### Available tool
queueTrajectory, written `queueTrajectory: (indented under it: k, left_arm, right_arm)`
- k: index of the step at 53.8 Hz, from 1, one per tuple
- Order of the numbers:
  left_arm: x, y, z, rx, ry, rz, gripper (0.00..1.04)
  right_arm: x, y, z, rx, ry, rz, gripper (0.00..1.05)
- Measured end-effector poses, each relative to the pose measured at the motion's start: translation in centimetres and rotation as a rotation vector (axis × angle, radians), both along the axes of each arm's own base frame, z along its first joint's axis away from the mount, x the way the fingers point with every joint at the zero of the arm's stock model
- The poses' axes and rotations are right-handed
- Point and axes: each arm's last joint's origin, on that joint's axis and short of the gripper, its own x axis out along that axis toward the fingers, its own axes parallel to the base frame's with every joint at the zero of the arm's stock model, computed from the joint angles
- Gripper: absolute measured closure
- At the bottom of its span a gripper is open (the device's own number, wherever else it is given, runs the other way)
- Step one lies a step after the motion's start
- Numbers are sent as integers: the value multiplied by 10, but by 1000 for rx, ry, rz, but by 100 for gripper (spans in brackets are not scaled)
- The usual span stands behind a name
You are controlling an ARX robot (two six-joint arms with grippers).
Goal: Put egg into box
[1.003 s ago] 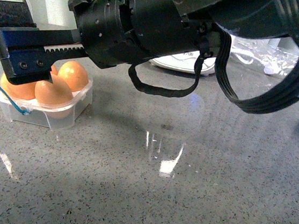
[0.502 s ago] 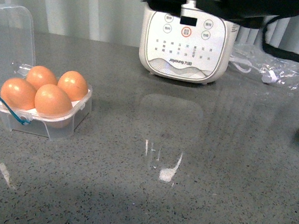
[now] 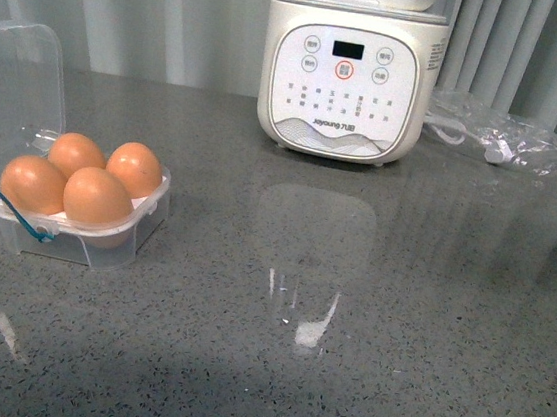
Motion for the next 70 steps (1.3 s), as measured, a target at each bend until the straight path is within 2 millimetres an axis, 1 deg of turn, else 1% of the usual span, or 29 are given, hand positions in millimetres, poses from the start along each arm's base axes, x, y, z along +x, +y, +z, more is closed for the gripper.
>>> queueTrajectory:
  k: [4, 6, 9, 13, 15, 17, 18, 21, 27, 29, 30, 34, 37, 45, 52, 64, 70]
  left_arm:
    - [0, 0, 0, 0, 0, 0, 7]
    - [0, 0, 0, 0, 0, 0, 7]
    - [0, 0, 0, 0, 0, 0, 7]
    - [0, 0, 0, 0, 0, 0, 7]
    - [0, 0, 0, 0, 0, 0, 7]
    - [0, 0, 0, 0, 0, 0, 7]
    - [0, 0, 0, 0, 0, 0, 7]
    - [0, 0, 0, 0, 0, 1, 7]
    - [0, 0, 0, 0, 0, 0, 7]
    - [0, 0, 0, 0, 0, 0, 7]
    - [0, 0, 0, 0, 0, 0, 7]
    - [0, 0, 0, 0, 0, 0, 7]
    - [0, 0, 0, 0, 0, 0, 7]
    - [0, 0, 0, 0, 0, 0, 7]
    - [0, 0, 0, 0, 0, 0, 7]
    - [0, 0, 0, 0, 0, 0, 7]
    - [0, 0, 0, 0, 0, 0, 7]
  right_arm:
    - [-20, -19, -1, 3, -20, -50, 7]
    - [-25, -23, -1, 4, -25, -66, 7]
    - [-31, -28, 0, 3, -37, -86, 7]
    - [-34, -31, 3, 1, -50, -99, 7]
    - [-35, -31, 2, -5, -56, -120, 10]
    - [-38, -30, -2, -12, -59, -154, 17]
    - [-40, -29, -7, -16, -58, -161, 22]
    - [-47, -27, -21, -22, -47, -165, 33]
    - [-56, -23, -38, -27, -40, -162, 49]
    - [-60, -22, -45, -28, -37, -163, 56]
    - [-61, -22, -46, -28, -37, -164, 58]
    - [-67, -16, -56, -30, -35, -192, 70]
    - [-71, -13, -60, -30, -36, -181, 78]
    - [-81, -9, -75, -31, -35, -159, 102]
    - [-91, -9, -87, -32, -39, -162, 101]
    - [-103, -9, -101, -33, -38, -162, 101]
    - [-107, -9, -104, -33, -41, -162, 101]
